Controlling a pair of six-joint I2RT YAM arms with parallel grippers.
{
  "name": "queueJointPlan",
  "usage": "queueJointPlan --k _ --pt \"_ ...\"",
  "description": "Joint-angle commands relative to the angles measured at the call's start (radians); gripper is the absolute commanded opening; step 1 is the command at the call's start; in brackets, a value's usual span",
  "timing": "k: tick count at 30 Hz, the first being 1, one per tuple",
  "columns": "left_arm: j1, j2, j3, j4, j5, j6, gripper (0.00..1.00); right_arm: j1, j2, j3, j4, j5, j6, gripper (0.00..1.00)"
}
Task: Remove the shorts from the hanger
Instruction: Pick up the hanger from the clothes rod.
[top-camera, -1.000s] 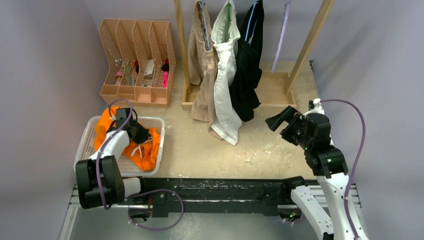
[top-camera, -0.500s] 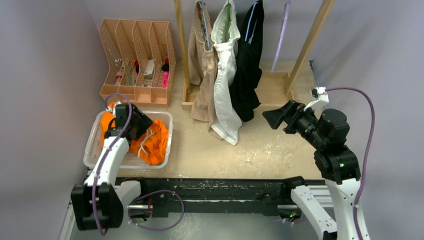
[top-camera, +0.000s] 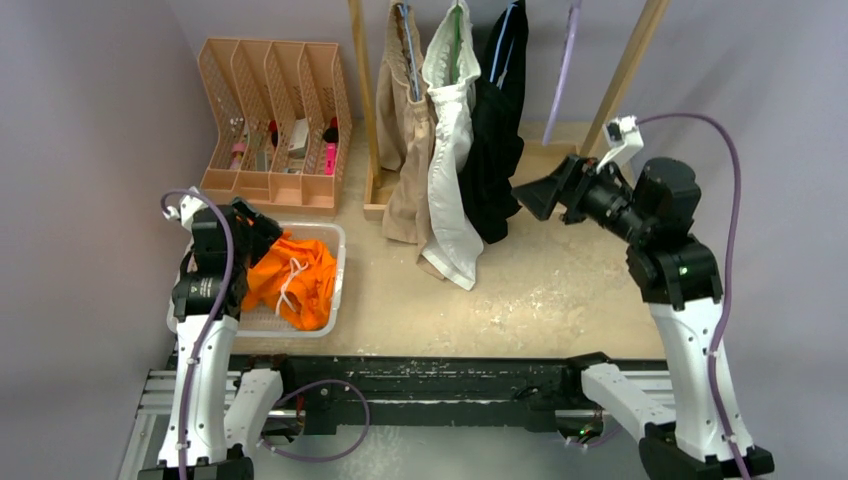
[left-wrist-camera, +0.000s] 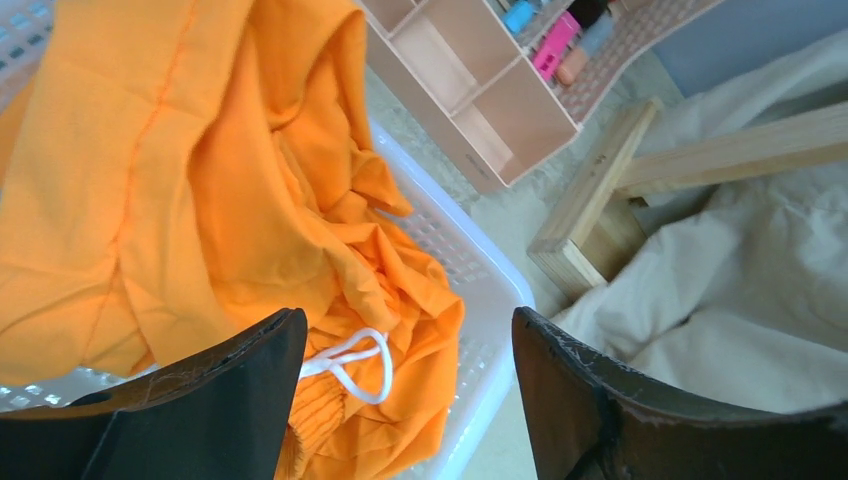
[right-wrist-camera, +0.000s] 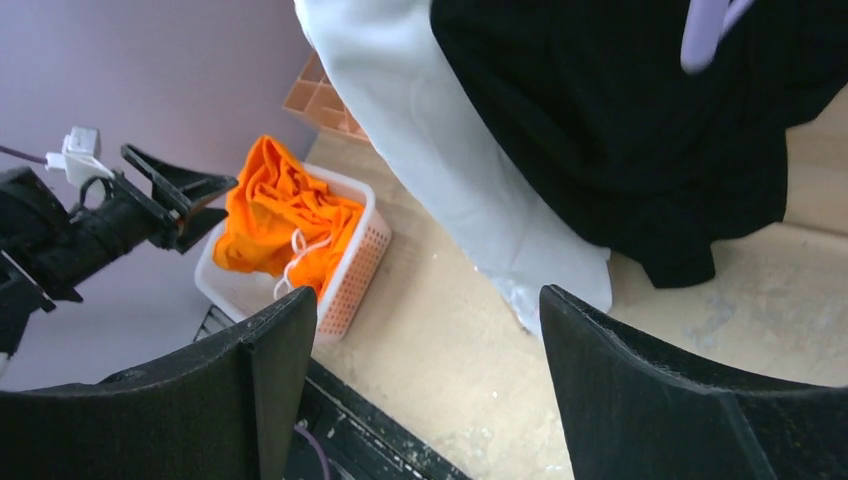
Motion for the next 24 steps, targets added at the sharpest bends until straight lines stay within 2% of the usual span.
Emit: queueJointPlan --k 1,5,8,12,15,19,22,24 --pt "-0.001 -0.006 0.051 0.030 0.124 0.030 0.75 0.004 0.097 0.192 -0.032 0.039 -0.087 0.82" --pt "-0.001 0.012 0.076 0.041 0.245 0.033 0.78 0.048 0.173 0.280 -0.050 0.174 -0.107 0.82" --pt "-0.001 0.018 0.089 0.019 0.264 0.034 0.79 0.101 0.243 0.342 -0.064 0.216 -0.115 0.77" --pt "0.000 0.014 0.093 0.015 0.294 0.045 0.79 0.233 0.340 0.480 -0.122 0.410 -0.120 0.75" --pt "-0.001 0.011 0.094 0.021 0.315 0.043 0.79 0.282 0.410 0.593 -0.147 0.528 -0.118 0.73" --pt "-0.001 0.010 0.064 0.051 0.354 0.032 0.79 0.304 0.512 0.723 -0.168 0.624 -0.138 0.71" --pt "-0.001 0.027 0.051 0.028 0.326 0.045 0.79 0.308 0.593 0.792 -0.163 0.676 -0.128 0.71" --pt "-0.001 0.035 0.056 -0.001 0.313 0.061 0.79 0.308 0.609 0.800 -0.127 0.736 -0.121 0.66"
